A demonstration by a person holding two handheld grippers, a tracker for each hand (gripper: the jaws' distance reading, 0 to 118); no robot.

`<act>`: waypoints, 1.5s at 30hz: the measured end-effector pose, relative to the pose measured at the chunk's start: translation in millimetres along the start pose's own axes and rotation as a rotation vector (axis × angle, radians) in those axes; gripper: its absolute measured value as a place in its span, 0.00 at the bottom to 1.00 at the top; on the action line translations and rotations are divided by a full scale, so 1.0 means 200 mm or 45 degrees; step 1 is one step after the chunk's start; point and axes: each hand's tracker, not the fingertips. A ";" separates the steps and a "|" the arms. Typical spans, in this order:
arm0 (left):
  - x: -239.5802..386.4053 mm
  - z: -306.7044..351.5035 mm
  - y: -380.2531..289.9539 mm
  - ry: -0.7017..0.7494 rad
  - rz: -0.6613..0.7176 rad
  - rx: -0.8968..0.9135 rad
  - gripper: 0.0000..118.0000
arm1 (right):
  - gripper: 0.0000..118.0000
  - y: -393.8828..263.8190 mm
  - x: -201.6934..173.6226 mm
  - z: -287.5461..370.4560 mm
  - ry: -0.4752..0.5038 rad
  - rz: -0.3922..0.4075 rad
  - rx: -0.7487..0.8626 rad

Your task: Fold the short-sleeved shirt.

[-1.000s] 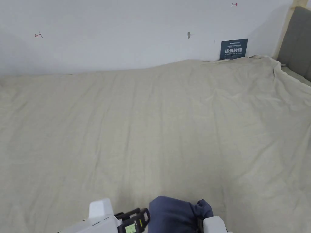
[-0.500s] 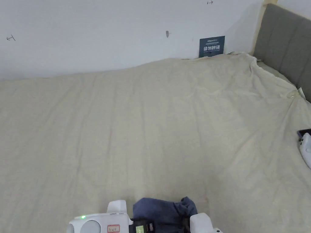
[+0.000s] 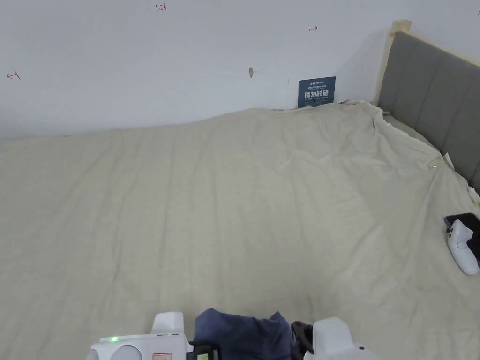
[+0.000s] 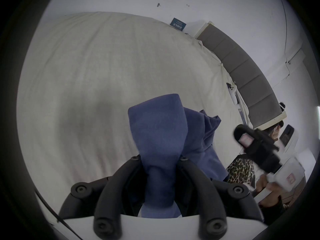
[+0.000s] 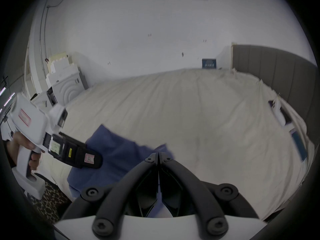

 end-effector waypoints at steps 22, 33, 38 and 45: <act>-1.42 1.11 0.17 0.792 0.194 0.142 0.20 | 0.00 0.57 -0.11 0.12 -0.118 0.092 0.243; -1.70 1.03 0.05 0.956 0.381 0.063 0.26 | 0.00 0.64 -0.19 0.06 -0.130 0.129 0.205; -1.65 1.03 0.03 1.050 0.417 0.154 0.45 | 0.00 0.67 -0.16 0.10 -0.138 0.133 0.214; -1.38 1.27 0.06 0.999 0.430 0.621 0.88 | 0.00 0.73 -0.15 0.21 -0.136 0.137 0.269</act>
